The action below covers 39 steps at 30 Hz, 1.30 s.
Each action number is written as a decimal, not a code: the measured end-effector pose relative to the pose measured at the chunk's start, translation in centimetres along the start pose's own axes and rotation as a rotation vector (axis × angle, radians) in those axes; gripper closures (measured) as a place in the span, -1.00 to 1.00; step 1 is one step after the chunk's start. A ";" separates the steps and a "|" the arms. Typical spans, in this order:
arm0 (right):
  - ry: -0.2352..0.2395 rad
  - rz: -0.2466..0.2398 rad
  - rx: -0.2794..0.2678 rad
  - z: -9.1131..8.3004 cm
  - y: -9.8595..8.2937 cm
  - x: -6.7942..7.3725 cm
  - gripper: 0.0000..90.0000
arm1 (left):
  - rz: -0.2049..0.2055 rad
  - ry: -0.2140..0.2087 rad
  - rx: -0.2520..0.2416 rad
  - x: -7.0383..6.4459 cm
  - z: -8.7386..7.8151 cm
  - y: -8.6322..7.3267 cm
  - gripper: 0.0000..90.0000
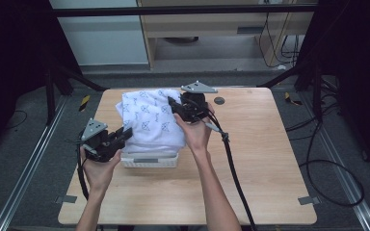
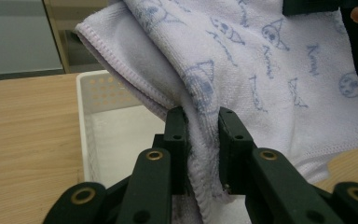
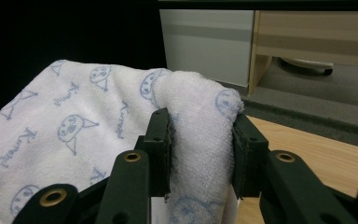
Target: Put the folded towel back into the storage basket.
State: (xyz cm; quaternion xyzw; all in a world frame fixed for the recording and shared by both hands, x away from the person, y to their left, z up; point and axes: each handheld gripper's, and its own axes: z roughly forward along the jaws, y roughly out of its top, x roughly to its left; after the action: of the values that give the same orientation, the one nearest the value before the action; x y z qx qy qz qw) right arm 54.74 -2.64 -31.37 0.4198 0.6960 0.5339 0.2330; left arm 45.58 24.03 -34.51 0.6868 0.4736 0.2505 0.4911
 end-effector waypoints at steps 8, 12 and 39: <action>0.010 -0.014 0.003 1.5 0.1 0.4 0.44 | -0.015 0.019 0.003 1.1 0.3 -0.2 0.67; 0.018 -0.011 0.017 2.4 -0.1 0.3 0.44 | -0.013 0.035 0.012 1.5 0.7 -0.4 0.67; 0.003 -0.012 0.112 7.2 -3.7 -0.4 0.43 | -0.022 0.087 0.116 3.6 4.6 -3.4 0.67</action>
State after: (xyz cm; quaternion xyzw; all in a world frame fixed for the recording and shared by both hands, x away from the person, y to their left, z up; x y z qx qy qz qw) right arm 59.27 0.72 -37.24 0.4272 0.7276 0.4934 0.2115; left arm 49.51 25.49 -39.81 0.6976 0.5156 0.2468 0.4321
